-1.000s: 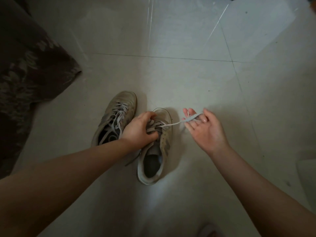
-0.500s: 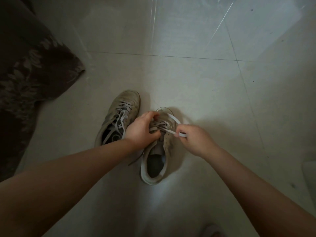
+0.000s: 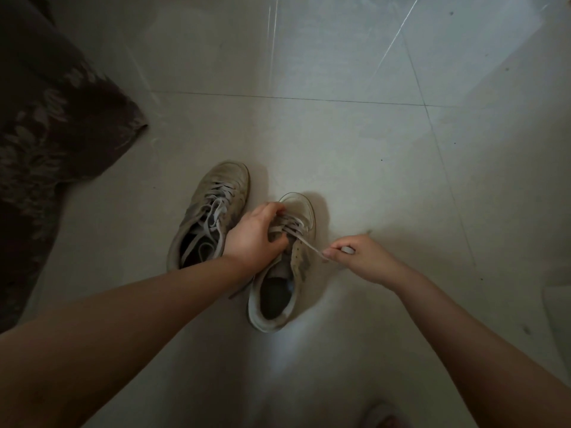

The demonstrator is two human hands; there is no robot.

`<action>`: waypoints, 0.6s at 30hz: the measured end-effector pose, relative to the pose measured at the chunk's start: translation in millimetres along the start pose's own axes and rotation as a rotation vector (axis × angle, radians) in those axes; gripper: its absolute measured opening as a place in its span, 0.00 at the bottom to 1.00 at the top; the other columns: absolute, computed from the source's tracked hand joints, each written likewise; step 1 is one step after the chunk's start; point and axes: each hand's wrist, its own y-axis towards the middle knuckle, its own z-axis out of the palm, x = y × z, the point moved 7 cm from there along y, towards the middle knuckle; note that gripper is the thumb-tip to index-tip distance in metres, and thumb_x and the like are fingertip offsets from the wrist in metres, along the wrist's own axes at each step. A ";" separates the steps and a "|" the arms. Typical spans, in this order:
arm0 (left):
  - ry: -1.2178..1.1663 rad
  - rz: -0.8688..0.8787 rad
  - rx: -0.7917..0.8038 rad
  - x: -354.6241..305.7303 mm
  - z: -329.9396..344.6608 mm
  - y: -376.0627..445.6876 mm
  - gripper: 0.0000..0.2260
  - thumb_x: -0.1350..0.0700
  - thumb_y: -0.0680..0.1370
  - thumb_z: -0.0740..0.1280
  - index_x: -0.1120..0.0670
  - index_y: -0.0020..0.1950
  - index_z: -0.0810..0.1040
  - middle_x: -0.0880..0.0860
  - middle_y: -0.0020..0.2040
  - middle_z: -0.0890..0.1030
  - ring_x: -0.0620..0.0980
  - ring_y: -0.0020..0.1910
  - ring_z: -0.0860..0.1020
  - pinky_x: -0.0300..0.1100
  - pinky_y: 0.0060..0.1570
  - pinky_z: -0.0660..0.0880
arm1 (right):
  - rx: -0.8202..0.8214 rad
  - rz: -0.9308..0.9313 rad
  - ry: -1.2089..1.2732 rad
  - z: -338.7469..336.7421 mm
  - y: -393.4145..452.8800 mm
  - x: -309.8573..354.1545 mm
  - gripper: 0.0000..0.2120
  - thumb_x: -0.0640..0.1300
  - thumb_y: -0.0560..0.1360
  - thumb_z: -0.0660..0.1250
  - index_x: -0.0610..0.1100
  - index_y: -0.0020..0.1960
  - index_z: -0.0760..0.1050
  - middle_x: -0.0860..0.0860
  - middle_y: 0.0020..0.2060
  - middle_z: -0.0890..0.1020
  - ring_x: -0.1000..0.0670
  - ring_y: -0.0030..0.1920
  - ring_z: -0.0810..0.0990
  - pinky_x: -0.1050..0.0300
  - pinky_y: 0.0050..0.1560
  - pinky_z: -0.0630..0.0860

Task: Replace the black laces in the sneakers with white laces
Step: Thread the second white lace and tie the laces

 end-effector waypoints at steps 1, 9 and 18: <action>-0.002 -0.007 -0.005 1.0 -0.6 0.1 0.21 0.52 0.73 0.67 0.46 0.66 0.69 0.45 0.62 0.73 0.47 0.60 0.71 0.43 0.53 0.73 | 0.029 0.018 -0.038 1.4 -2.3 -4.9 0.09 0.48 0.77 0.66 0.52 0.38 0.80 0.58 0.33 0.79 0.60 0.35 0.75 0.65 0.38 0.68; 0.308 0.489 -0.302 -51.0 -13.0 -20.8 0.11 0.50 0.73 0.66 0.56 0.50 0.79 0.55 0.47 0.76 0.54 0.47 0.71 0.46 0.43 0.68 | 0.174 0.098 0.729 -0.1 -23.4 19.4 0.17 0.52 0.71 0.63 0.37 0.42 0.76 0.53 0.23 0.68 0.57 0.23 0.62 0.66 0.24 0.56; -0.453 0.211 0.017 -79.7 17.3 -29.8 0.02 0.56 0.77 0.62 0.53 0.46 0.73 0.42 0.40 0.77 0.34 0.41 0.76 0.37 0.44 0.72 | 0.217 0.166 1.847 -6.1 7.1 77.7 0.17 0.45 0.69 0.68 0.32 0.49 0.73 0.43 0.41 0.77 0.55 0.26 0.74 0.68 0.25 0.74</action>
